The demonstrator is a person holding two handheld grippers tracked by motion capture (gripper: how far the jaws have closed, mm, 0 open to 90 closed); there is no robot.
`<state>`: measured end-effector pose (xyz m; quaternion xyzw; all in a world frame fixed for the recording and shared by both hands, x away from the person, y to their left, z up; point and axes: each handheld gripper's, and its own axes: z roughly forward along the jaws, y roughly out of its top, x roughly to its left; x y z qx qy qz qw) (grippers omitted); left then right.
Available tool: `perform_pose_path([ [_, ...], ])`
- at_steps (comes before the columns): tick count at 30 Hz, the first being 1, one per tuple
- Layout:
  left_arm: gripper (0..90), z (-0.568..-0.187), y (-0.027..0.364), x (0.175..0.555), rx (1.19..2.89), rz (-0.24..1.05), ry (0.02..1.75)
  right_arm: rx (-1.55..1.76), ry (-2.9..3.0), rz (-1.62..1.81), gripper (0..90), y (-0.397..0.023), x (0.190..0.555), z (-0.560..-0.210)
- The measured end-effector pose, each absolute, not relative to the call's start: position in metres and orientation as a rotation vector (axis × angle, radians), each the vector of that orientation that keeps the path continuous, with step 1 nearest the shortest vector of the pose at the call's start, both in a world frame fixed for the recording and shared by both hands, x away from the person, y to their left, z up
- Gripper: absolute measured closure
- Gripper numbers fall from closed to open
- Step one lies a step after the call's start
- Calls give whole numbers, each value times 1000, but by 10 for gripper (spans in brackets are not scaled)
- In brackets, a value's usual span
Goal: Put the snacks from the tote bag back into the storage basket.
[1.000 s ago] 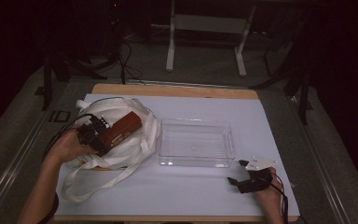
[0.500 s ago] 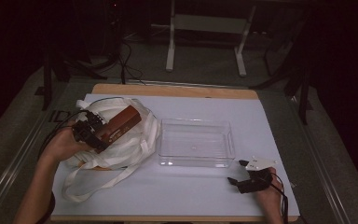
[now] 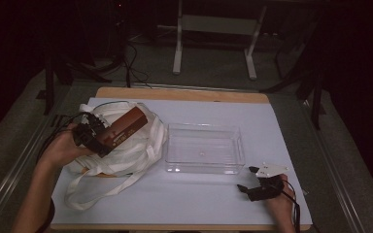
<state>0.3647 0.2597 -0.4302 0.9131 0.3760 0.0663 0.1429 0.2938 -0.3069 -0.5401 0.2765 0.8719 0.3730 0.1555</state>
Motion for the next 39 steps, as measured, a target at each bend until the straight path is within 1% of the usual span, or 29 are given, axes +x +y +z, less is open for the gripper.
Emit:
perform_pose_path([
  [17,438,-413,249,360,2629,245,967,793,2497,1068,152,-307,294,-540],
  [39,439,-397,235,357,2639,253,864,793,2498,1068,152,-307,294,-540],
])
